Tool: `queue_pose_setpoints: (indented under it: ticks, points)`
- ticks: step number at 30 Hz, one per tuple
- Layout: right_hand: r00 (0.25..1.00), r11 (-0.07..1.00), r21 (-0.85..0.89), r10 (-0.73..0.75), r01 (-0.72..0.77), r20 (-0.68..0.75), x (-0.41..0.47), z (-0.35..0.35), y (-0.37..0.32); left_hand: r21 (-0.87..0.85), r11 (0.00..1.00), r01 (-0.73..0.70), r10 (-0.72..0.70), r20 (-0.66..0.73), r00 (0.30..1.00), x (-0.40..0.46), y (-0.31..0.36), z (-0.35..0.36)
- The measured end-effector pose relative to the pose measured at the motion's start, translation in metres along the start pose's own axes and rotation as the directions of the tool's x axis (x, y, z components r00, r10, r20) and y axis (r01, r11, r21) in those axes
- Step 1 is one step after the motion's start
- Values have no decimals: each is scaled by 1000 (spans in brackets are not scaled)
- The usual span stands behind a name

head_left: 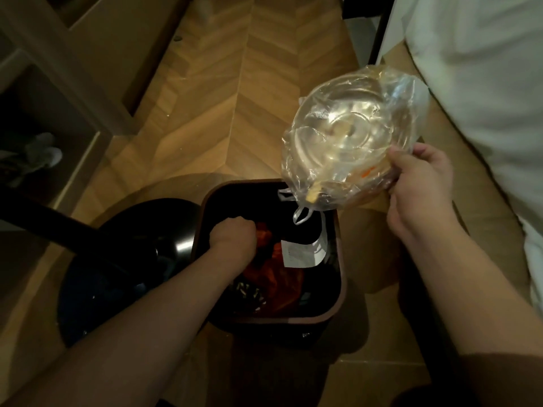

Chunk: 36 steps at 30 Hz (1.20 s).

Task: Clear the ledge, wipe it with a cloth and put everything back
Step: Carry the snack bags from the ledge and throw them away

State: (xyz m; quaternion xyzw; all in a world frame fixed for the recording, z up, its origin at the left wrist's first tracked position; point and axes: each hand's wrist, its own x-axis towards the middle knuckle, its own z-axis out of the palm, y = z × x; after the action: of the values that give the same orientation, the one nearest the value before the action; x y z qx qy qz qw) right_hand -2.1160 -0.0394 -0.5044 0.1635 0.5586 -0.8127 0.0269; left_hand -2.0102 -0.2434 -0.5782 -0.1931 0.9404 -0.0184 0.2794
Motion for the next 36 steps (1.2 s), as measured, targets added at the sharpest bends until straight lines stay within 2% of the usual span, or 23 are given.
queue_pose_setpoints:
  ticks: [3,5,6,8,9,10,11,12,13,16,18,19,20,22,23,25,28,32,36]
  points:
    - [997,997,-60,58,-54,60,0,-3,-5,-125,992,5,3,58,998,4,-15,-13]
    - [986,984,-157,107,-87,127,-2,-3,-8,-318,946,57,-58,8,998,6,-35,-28]
    - [977,974,-207,128,-91,168,-4,-2,-10,-497,864,78,-105,-26,994,5,-44,-35]
    - [953,957,-276,162,-89,255,-8,2,-13,-851,522,52,-194,-59,979,-9,-53,-51]
    - [936,949,-298,189,-97,296,-11,6,-13,-941,339,14,-204,-59,977,-19,-53,-59]
    - [913,939,-323,227,-114,338,-15,9,-12,-980,198,-27,-186,-64,980,-27,-52,-66]
    - [883,926,-352,276,-138,380,-19,13,-10,-992,108,-58,-157,-75,985,-36,-51,-73]
    - [850,908,-388,325,-157,415,-23,16,-7,-994,80,-79,-124,-88,988,-43,-52,-77]
    - [824,887,-431,367,-169,432,-26,18,-4,-992,95,-85,-95,-94,991,-50,-53,-81]
    - [778,810,-565,454,-158,434,-30,18,1,-974,225,-38,-40,-48,998,-55,-63,-82]
    - [749,736,-672,490,-81,446,-31,18,5,-941,339,13,-2,13,1000,-54,-69,-76]
    - [741,666,-746,491,20,459,-34,19,8,-915,401,49,6,56,998,-54,-70,-74]
    - [737,547,-819,480,172,476,-36,19,14,-883,460,93,4,107,994,-52,-70,-71]
    - [715,235,-854,471,464,518,-43,19,31,-788,599,146,-11,174,985,-47,-65,-66]
    - [704,121,-836,483,535,520,-47,21,40,-714,685,147,-31,173,985,-43,-62,-63]
    - [697,6,-826,533,564,479,-53,23,55,-573,806,146,-74,148,986,-40,-57,-58]
    - [693,-85,-805,568,587,445,-57,27,65,-461,875,148,-63,194,979,-33,-49,-46]
    - [678,-95,-783,570,615,464,-53,26,70,-222,974,43,8,225,974,-34,-20,-42]
    - [625,-117,-756,649,645,433,-49,26,72,-197,980,8,32,200,979,-21,-8,-33]
